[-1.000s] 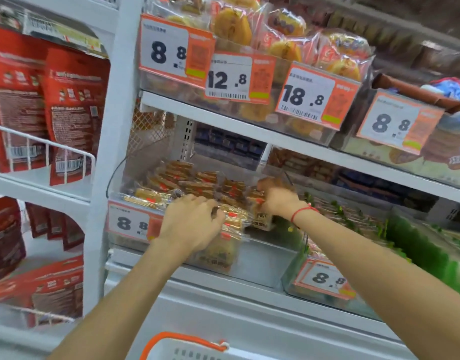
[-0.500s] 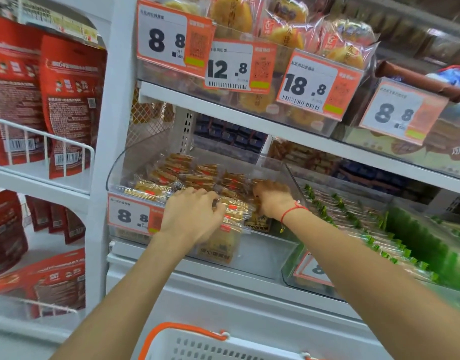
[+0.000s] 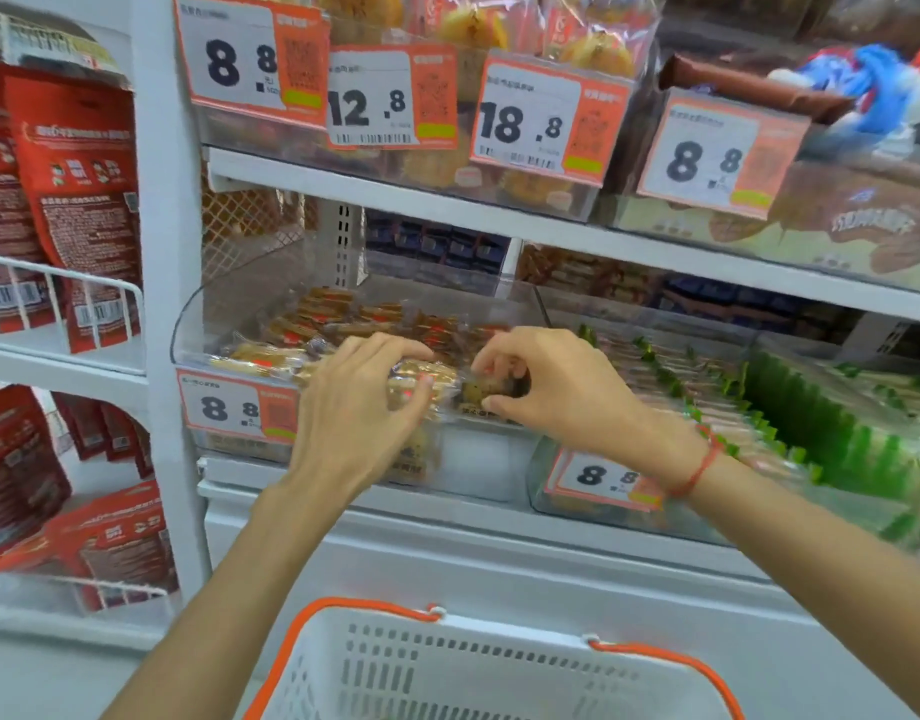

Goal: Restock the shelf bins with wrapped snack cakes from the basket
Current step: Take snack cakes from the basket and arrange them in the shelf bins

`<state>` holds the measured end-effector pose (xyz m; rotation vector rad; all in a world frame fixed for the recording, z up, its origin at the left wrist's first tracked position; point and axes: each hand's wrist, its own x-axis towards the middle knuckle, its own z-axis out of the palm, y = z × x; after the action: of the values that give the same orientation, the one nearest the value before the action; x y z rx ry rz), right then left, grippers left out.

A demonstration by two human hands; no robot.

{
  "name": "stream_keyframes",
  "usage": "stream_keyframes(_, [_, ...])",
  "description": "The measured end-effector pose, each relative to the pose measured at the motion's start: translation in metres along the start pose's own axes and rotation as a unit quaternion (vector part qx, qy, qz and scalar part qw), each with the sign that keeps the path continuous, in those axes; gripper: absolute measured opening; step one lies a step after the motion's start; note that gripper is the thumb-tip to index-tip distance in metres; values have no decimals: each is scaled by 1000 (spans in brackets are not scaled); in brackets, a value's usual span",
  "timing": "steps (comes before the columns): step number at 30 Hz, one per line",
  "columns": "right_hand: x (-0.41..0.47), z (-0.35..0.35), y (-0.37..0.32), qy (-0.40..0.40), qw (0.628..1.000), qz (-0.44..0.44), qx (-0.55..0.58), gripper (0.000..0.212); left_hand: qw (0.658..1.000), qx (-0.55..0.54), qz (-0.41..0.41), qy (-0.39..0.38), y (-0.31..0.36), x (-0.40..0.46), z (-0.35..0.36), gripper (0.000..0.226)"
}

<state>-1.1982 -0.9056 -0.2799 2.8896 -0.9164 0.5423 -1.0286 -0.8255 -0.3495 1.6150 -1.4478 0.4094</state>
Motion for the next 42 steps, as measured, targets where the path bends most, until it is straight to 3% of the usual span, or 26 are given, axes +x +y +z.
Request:
stream_keyframes(3, [-50,7,8,16,996,2,89,20,996,-20,-69,-50,30,-24,-3,18])
stream_keyframes(7, [-106,45,30,-100,982,47,156,20,961,21,-120,-247,53,-64,9,24])
stream_keyframes(10, [-144,87,47,-212,961,69,167,22,890,90,-115,-431,55,-101,30,31])
stream_keyframes(13, [-179,134,61,-324,927,90,165,27,817,135,-120,-548,45,-145,54,34])
stream_keyframes(18, [-235,205,69,-461,873,119,109,34,715,185,-111,-665,14,-222,85,34])
stream_keyframes(20, [-254,230,64,-491,862,103,68,37,702,211,-89,-674,1,-256,93,41])
stream_keyframes(23, [-285,266,52,-497,867,40,-9,47,672,257,6,-695,-12,-305,96,56])
stream_keyframes(26, [-314,290,40,-511,859,20,-6,67,602,237,95,-756,-14,-339,93,78])
stream_keyframes(31, [-330,299,27,-522,852,39,-17,78,613,207,64,-760,-14,-352,99,84])
stream_keyframes(35, [-319,303,23,-514,855,65,-23,79,622,187,3,-760,-9,-352,107,65])
stream_keyframes(37, [-316,303,22,-524,847,88,-29,65,622,178,-31,-762,-5,-349,110,60])
stream_keyframes(39, [-309,294,27,-508,850,134,-14,19,627,157,-58,-760,-1,-340,117,54])
stream_keyframes(40, [-302,286,34,-491,856,160,19,6,639,132,-78,-754,3,-332,121,50])
stream_keyframes(42, [-280,267,52,-483,842,203,130,7,664,30,-166,-729,14,-312,129,48])
